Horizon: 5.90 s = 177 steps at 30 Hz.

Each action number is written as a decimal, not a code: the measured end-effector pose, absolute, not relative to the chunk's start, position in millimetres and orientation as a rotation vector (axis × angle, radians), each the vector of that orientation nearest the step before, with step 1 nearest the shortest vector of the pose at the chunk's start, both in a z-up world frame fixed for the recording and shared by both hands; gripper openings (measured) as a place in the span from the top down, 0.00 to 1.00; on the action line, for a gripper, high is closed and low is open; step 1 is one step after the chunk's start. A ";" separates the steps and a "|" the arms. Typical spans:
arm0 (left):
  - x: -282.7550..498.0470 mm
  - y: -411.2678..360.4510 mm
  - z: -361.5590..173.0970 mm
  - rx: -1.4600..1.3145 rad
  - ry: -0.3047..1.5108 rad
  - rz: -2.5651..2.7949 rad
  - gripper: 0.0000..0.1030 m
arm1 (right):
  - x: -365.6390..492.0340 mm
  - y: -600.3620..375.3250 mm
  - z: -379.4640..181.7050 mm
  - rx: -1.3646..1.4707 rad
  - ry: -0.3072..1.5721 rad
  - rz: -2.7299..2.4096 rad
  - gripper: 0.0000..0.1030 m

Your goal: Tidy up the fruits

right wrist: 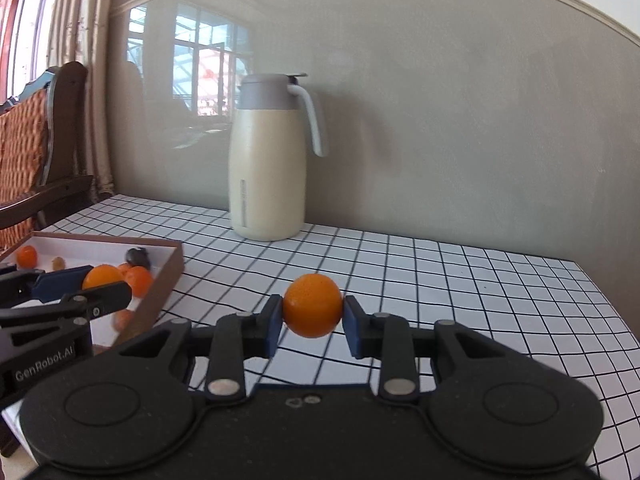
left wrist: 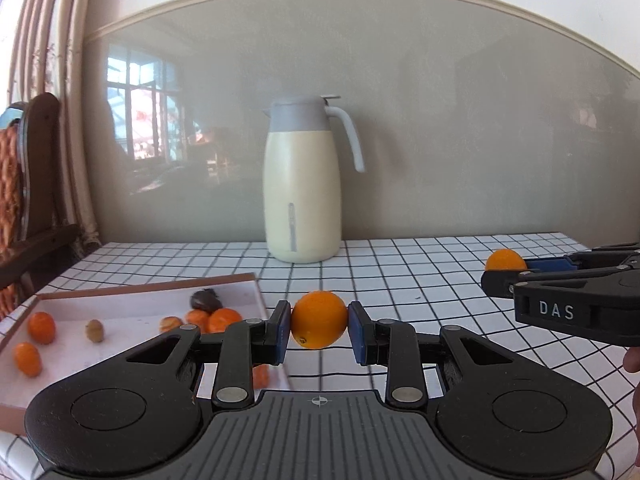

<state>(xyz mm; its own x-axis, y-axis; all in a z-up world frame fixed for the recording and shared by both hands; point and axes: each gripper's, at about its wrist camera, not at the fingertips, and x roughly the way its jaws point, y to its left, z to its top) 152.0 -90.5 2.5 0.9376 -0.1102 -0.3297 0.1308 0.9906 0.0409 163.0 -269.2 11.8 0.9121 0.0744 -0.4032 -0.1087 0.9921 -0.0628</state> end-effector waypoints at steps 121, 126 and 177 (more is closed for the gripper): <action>168.8 129.5 -20.2 0.011 0.365 0.238 0.00 | 222.4 -106.1 -5.9 -0.170 0.405 0.333 0.06; 144.8 117.0 0.8 0.053 0.332 0.248 0.00 | 193.3 -113.6 21.8 -0.148 0.358 0.344 0.06; -21.4 66.6 7.1 -0.012 0.161 0.143 0.00 | 19.6 -191.8 23.9 -0.217 0.136 0.182 0.06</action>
